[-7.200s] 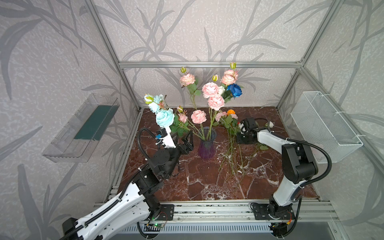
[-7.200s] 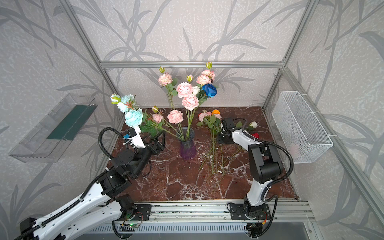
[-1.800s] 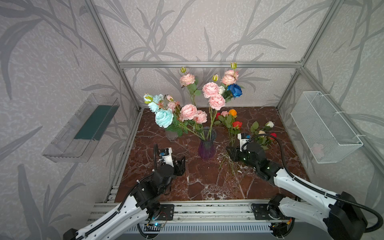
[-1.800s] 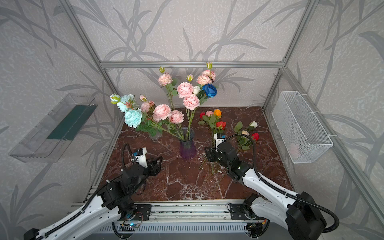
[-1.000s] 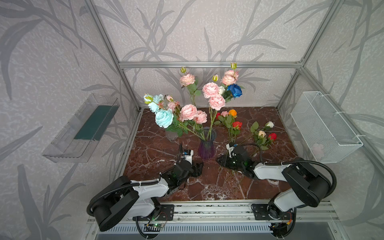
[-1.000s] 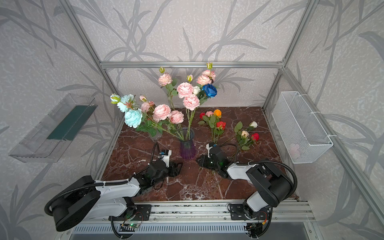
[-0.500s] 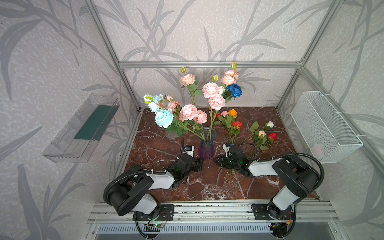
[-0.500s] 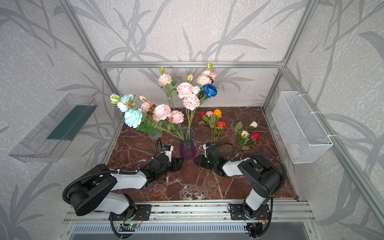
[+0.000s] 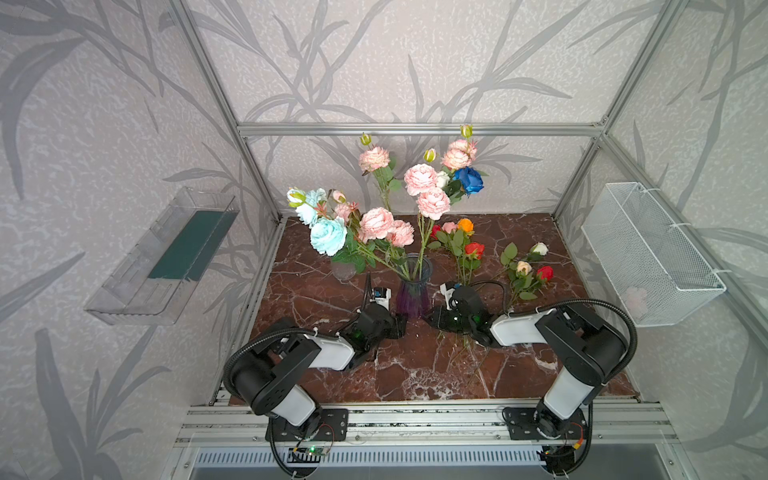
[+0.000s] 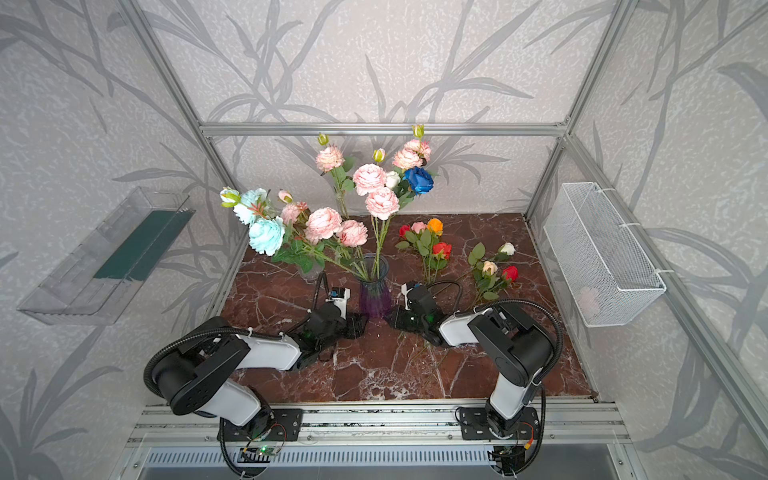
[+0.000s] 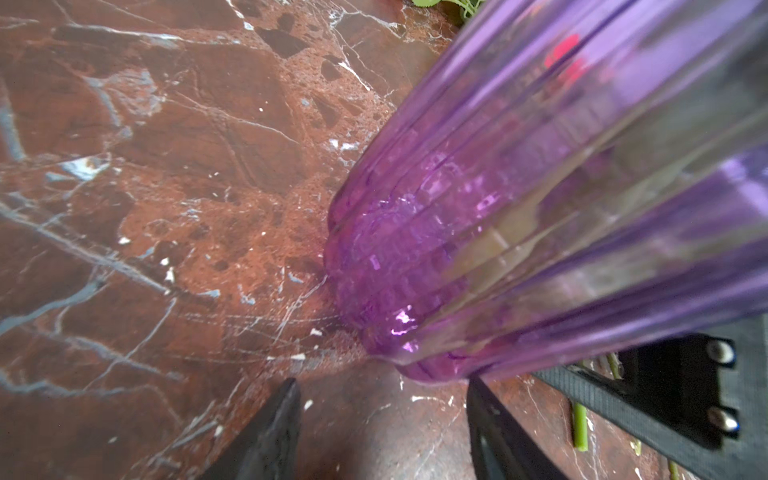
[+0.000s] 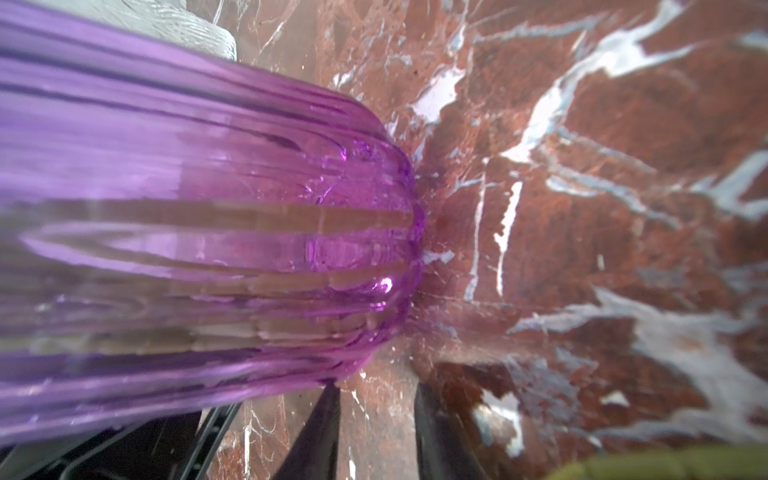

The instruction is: Arrange the flowers into the vase

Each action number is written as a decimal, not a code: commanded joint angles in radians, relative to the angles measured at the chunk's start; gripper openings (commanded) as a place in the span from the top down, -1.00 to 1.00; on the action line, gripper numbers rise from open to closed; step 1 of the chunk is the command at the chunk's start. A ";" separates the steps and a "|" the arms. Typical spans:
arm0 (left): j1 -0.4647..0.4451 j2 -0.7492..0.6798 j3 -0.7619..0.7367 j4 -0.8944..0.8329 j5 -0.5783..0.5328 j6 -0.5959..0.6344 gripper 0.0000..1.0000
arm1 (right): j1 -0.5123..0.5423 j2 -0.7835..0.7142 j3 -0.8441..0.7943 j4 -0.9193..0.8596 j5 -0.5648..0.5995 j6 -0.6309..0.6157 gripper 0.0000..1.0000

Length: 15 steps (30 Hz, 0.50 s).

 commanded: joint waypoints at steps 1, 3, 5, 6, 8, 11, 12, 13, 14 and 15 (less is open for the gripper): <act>0.012 0.022 0.022 0.051 -0.007 0.012 -0.26 | -0.017 0.009 0.028 -0.024 0.000 -0.028 0.36; 0.014 0.035 0.029 0.055 -0.009 0.014 -0.26 | -0.023 0.009 0.034 -0.029 -0.006 -0.033 0.36; 0.016 0.047 0.034 0.068 -0.010 0.016 -0.26 | -0.023 0.013 0.044 -0.040 -0.006 -0.043 0.37; 0.019 0.051 0.040 0.067 -0.012 0.017 -0.26 | -0.024 0.015 0.048 -0.045 -0.008 -0.050 0.37; 0.023 0.059 0.051 0.067 -0.014 0.023 -0.25 | -0.030 0.017 0.053 -0.047 -0.006 -0.053 0.37; 0.028 0.075 0.068 0.068 -0.012 0.029 -0.25 | -0.038 0.028 0.064 -0.045 -0.015 -0.053 0.37; 0.030 0.080 0.076 0.065 -0.011 0.033 -0.25 | -0.039 0.031 0.069 -0.045 -0.015 -0.053 0.37; 0.033 0.084 0.081 0.062 -0.013 0.034 -0.25 | -0.040 0.034 0.073 -0.045 -0.018 -0.055 0.37; 0.036 0.089 0.088 0.061 -0.013 0.036 -0.25 | -0.040 0.038 0.078 -0.045 -0.018 -0.057 0.37; 0.042 0.093 0.093 0.062 -0.013 0.036 -0.25 | -0.042 0.041 0.083 -0.045 -0.018 -0.059 0.37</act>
